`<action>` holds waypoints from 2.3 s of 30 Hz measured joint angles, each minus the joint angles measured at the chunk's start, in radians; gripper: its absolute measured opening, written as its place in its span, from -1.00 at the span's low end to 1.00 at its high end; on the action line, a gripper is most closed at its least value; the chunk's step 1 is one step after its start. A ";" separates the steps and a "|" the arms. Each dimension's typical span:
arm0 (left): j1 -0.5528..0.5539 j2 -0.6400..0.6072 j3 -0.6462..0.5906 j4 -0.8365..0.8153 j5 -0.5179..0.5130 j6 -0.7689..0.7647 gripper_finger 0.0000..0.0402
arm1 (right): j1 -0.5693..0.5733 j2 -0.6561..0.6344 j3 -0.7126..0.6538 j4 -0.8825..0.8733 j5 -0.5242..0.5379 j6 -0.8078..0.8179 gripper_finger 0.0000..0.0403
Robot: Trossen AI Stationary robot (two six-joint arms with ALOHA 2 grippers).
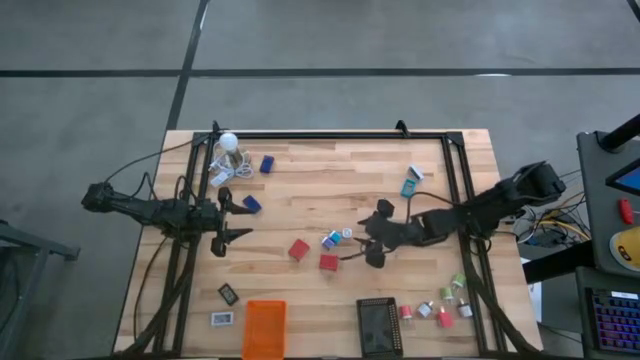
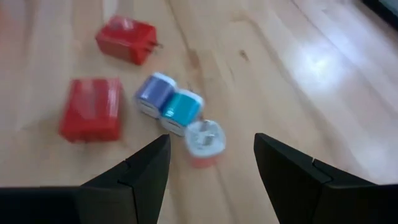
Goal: Pick & Place Office items
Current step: Put the top pink white charger adapter in the black bin
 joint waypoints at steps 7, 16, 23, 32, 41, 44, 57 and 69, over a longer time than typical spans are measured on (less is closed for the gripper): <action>0.000 0.001 0.000 0.000 0.000 0.000 0.26 | -0.066 0.045 0.000 0.067 -0.128 -0.114 0.12; 0.000 0.005 0.000 0.000 0.000 0.000 0.26 | -0.131 0.157 0.000 0.182 -0.236 -0.153 0.12; 0.000 0.009 0.000 0.000 0.000 0.000 0.26 | -0.131 0.203 0.000 0.213 -0.244 -0.154 0.12; 0.000 0.011 0.000 0.000 0.000 0.000 0.26 | -0.145 0.266 0.002 0.267 -0.243 -0.152 0.12; 0.000 0.011 0.000 0.000 0.000 0.000 0.26 | -0.145 0.278 0.009 0.270 -0.238 -0.149 0.06; 0.000 0.011 0.000 0.000 0.000 0.000 0.26 | -0.145 0.278 0.009 0.268 -0.235 -0.141 -0.03; 0.000 0.011 0.000 0.000 0.000 0.000 0.26 | -0.146 0.278 0.009 0.266 -0.239 -0.123 -0.35; 0.000 0.011 0.000 0.000 0.000 0.000 0.26 | -0.128 0.133 0.016 0.152 -0.243 -0.104 -0.30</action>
